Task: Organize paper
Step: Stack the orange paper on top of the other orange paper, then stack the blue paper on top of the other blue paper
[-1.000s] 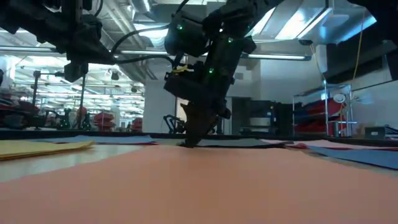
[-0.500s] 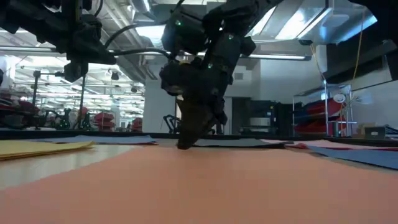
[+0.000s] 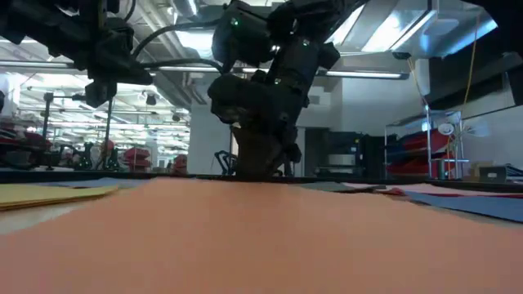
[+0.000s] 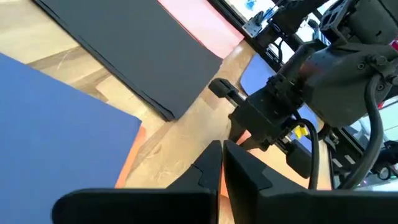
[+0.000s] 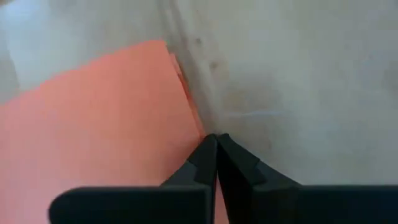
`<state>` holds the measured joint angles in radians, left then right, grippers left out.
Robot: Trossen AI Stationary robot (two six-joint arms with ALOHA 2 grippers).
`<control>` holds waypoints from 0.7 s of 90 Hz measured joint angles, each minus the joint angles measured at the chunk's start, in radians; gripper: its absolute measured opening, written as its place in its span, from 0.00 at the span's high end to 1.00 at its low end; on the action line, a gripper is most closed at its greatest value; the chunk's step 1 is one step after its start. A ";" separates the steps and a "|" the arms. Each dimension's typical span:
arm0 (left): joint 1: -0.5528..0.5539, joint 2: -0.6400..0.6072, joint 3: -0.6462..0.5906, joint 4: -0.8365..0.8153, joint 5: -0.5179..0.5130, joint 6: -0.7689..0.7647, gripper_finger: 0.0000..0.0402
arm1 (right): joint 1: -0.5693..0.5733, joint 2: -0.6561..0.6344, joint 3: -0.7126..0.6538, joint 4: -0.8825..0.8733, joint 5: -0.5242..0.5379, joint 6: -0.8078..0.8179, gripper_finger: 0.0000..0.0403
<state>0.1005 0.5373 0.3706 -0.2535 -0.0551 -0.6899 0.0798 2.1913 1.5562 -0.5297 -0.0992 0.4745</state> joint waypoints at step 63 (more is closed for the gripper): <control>0.000 -0.001 0.000 -0.028 0.000 0.019 1.00 | 0.159 -0.091 0.000 -0.028 -0.041 0.014 1.00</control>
<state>0.1006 0.5365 0.3706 -0.2814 -0.0547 -0.6712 0.2388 2.1001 1.5558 -0.5581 -0.1400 0.4883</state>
